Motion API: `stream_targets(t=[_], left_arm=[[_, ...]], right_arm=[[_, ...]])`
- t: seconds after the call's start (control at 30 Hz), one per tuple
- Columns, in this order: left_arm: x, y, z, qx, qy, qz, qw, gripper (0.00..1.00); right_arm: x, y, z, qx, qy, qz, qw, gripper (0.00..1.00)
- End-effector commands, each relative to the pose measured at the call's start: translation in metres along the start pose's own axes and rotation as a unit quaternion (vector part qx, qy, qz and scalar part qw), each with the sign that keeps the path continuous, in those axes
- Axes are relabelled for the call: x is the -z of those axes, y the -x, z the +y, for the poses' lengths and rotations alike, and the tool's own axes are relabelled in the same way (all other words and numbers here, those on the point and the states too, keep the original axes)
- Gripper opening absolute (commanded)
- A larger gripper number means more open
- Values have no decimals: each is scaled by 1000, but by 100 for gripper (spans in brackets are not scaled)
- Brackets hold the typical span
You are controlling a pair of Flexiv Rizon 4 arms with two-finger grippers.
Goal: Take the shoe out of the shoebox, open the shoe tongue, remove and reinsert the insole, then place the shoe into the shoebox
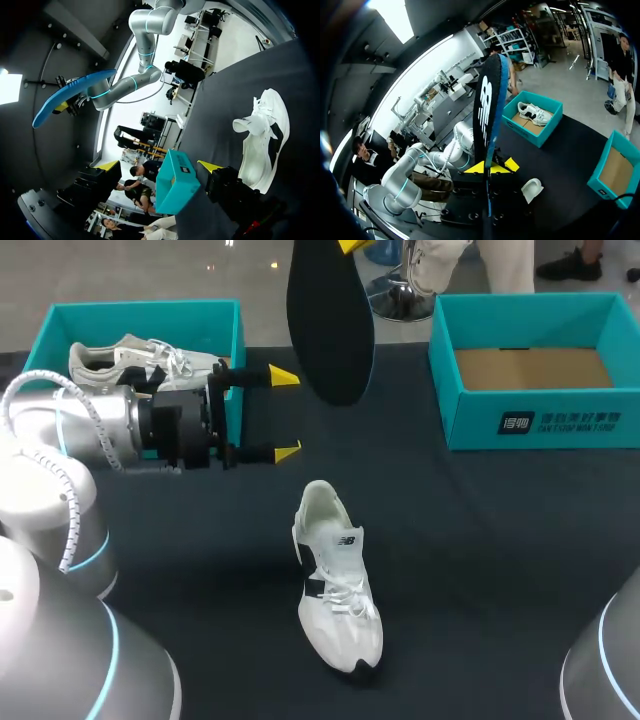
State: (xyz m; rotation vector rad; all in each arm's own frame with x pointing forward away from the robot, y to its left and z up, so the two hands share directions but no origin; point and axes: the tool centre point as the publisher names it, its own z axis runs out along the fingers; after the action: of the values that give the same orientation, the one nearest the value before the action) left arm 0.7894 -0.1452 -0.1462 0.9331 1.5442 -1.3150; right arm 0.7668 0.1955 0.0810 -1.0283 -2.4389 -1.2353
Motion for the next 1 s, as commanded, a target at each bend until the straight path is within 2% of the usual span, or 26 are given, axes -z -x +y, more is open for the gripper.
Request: stream_targets(t=[0.03,0.23,0.37,0.57,1.0], left_arm=[[-1,3,0,-14,-1,-15,1000,100],[-1,19,2,-75,-30,-38,996,100],[-3,25,8,-97,-26,-31,994,100],[-5,30,14,-121,-28,-30,992,100],[-3,34,12,-163,-38,-31,985,100]], right_arm=[[-1,0,2,-1,-2,-1,1000,0],[-4,7,4,-21,-13,14,1000,0],[-7,19,-1,-54,-23,24,998,0],[-11,36,-18,-109,-37,39,993,0],[-44,78,-71,-208,-55,86,973,0]])
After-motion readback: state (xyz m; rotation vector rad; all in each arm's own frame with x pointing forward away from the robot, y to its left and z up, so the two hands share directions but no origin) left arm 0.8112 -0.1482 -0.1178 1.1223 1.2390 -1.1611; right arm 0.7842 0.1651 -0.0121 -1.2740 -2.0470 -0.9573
